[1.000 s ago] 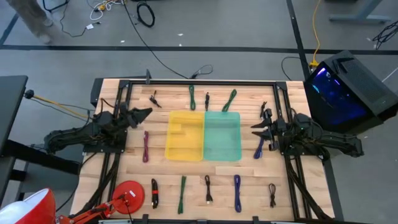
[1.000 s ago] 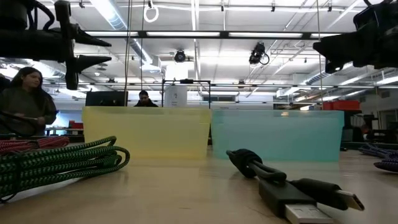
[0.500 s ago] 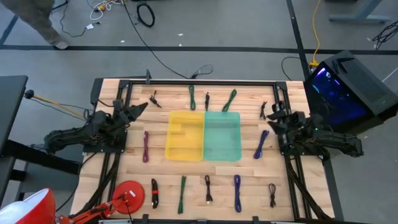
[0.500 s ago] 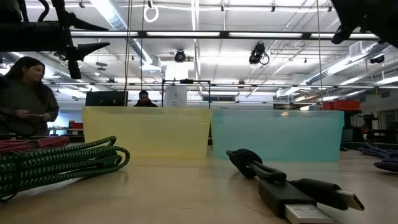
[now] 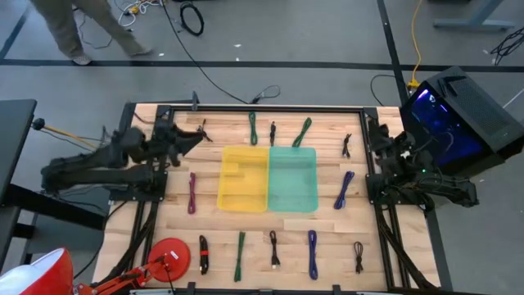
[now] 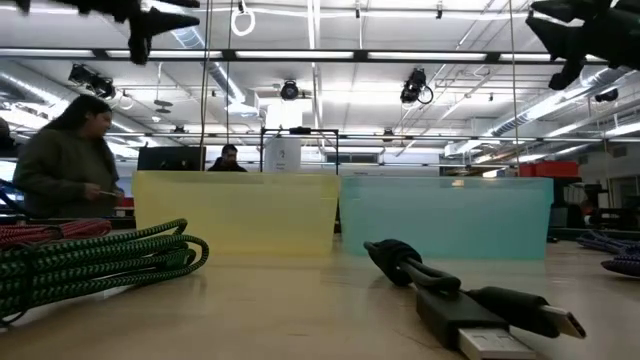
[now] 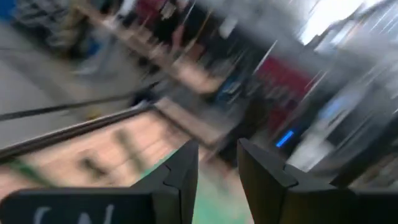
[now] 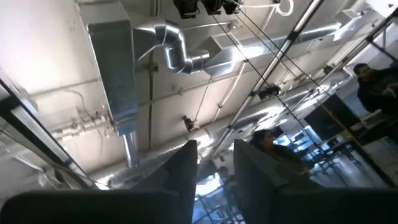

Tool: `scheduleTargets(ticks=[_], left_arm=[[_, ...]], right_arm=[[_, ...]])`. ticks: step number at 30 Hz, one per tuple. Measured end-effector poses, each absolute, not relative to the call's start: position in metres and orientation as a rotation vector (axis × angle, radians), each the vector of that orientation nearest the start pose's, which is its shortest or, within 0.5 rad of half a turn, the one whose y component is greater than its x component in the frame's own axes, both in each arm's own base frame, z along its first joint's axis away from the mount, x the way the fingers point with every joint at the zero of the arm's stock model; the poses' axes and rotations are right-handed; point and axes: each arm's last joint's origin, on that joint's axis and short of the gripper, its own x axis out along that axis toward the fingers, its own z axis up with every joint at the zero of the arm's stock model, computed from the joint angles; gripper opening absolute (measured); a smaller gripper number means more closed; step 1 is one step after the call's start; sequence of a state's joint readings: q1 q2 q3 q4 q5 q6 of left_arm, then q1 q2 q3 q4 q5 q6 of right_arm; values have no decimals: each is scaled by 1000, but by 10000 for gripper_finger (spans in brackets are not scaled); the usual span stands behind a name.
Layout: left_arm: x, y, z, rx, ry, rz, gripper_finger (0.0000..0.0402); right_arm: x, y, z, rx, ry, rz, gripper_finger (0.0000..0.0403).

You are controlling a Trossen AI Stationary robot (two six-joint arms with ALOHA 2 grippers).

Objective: Pick & Place USB Port
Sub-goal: Put the red patterned charger cable into the yellow bin

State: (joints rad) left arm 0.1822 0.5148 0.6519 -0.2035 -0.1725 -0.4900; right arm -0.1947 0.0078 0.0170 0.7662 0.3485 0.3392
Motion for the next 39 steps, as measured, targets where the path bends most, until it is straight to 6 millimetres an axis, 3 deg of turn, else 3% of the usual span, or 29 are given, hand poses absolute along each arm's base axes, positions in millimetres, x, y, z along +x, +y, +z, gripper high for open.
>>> scheduleTargets(ticks=[3, 6, 10, 15, 20, 26, 34, 39], left_arm=[[128, 30, 347, -437, 357, 506, 106], [134, 33, 354, -484, 721, 665, 102], [149, 34, 349, -697, 935, 812, 101], [176, 31, 320, -947, 1081, 835, 101], [189, 22, 283, -1019, 1203, 978, 101], [191, 9, 251, -1104, 1353, 997, 114], [190, -3, 222, -1205, 1341, 1040, 191], [186, -9, 203, -1248, 1332, 1080, 212]], right_arm=[[63, -22, 237, 389, -903, -360, 107], [61, -21, 239, 378, -933, -321, 107], [56, -20, 243, 353, -994, -307, 107], [51, -20, 246, 302, -1039, -364, 107], [47, -19, 249, 235, -1076, -405, 107], [47, -19, 249, 234, -1075, -407, 107], [47, -19, 249, 231, -1072, -405, 107], [47, -19, 249, 234, -1073, -404, 107]])
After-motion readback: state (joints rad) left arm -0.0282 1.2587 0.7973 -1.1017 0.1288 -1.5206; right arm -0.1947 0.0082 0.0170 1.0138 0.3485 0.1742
